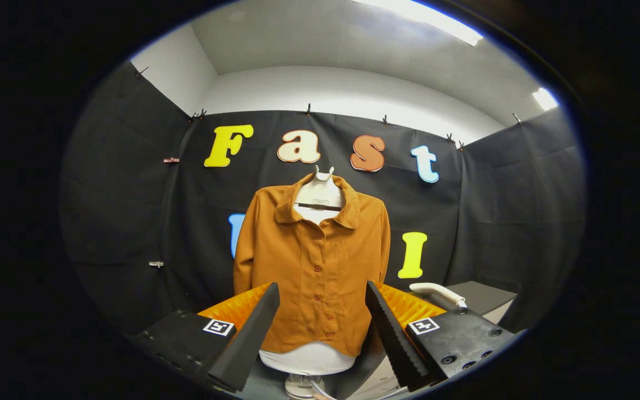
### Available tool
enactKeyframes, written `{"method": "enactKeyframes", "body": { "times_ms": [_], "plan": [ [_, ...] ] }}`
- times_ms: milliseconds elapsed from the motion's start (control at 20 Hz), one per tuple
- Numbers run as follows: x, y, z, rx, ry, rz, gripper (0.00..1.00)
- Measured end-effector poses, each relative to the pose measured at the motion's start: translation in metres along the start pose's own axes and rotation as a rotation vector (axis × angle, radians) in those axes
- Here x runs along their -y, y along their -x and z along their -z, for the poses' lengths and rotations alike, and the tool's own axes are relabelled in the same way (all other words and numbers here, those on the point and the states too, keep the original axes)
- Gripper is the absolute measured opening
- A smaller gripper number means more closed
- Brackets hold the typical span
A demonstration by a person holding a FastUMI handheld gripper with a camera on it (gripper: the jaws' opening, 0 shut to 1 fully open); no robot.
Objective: Iron the clothes twice with a garment steamer, once on the left side and once on the right side.
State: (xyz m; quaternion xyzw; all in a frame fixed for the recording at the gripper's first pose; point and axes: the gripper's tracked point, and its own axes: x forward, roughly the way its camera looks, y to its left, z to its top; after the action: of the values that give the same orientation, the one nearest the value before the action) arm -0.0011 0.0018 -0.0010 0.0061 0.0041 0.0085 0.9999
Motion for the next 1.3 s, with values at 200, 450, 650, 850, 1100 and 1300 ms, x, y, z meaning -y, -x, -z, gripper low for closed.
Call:
{"method": "enactKeyframes", "body": {
  "times_ms": [200,450,650,850,1100,1300],
  "plan": [
    [-0.010,-0.001,0.003,-0.011,-0.005,-0.029,0.97],
    [-0.018,-0.004,0.000,-0.006,-0.008,-0.050,0.98],
    [-0.024,-0.005,0.000,-0.012,-0.011,-0.060,0.98],
    [-0.038,-0.006,-0.001,-0.012,-0.017,-0.084,0.97],
    [-0.067,-0.011,0.001,-0.020,-0.034,-0.101,0.98],
    [-0.114,-0.017,0.000,-0.011,-0.054,-0.148,0.98]
  ]
}}
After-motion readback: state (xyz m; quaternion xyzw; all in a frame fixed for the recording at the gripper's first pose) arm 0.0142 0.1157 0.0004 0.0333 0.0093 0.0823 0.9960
